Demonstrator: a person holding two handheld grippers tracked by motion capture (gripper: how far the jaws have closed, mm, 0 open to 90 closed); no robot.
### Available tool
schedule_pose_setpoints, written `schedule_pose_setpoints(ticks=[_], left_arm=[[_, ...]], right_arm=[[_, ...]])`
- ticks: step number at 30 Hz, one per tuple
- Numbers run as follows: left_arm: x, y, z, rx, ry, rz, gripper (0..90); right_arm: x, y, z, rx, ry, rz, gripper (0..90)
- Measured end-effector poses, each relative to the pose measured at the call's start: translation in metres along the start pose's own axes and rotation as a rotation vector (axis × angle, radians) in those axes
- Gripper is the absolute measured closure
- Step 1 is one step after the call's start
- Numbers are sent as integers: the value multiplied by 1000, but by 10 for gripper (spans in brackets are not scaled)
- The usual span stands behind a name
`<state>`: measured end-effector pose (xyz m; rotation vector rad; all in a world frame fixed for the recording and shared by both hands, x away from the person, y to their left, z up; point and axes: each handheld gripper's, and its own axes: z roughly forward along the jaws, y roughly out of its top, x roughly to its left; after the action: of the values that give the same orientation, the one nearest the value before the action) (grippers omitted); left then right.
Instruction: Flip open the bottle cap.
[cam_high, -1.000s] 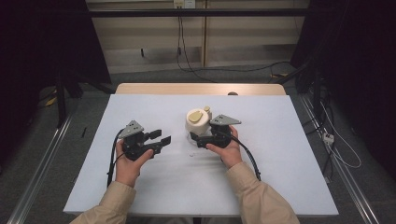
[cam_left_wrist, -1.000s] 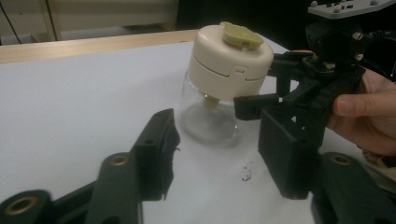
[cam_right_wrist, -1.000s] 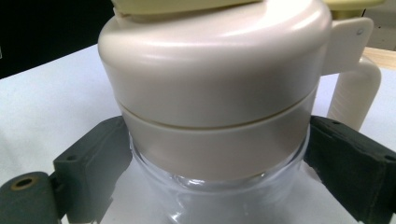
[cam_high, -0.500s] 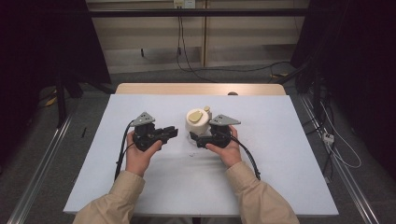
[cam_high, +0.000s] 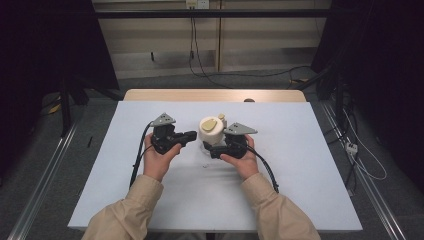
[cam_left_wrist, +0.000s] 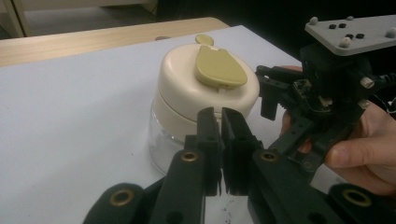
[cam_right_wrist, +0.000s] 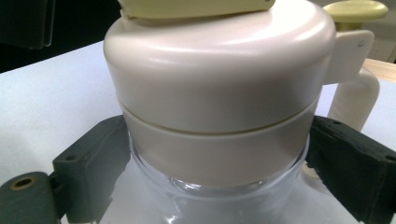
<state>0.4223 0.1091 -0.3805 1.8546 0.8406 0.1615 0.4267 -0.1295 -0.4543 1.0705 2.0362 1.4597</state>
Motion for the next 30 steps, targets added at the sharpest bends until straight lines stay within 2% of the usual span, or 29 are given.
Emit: schedule_pose_setpoints(ticks=[5,12,21,25,30], left_arm=[[-1,4,4,16,-7,9,894],[-3,7,10,31,7,30,900],[-4,9,15,38,14,35,900],[-7,11,17,55,27,58,900],[-9,12,19,57,30,56,900]], right_arm=[[0,0,0,1,-2,0,74],[0,0,0,0,-3,0,74],[1,0,0,1,-6,-1,74],[1,0,0,1,-6,-1,74],[1,0,0,0,-7,-4,75]])
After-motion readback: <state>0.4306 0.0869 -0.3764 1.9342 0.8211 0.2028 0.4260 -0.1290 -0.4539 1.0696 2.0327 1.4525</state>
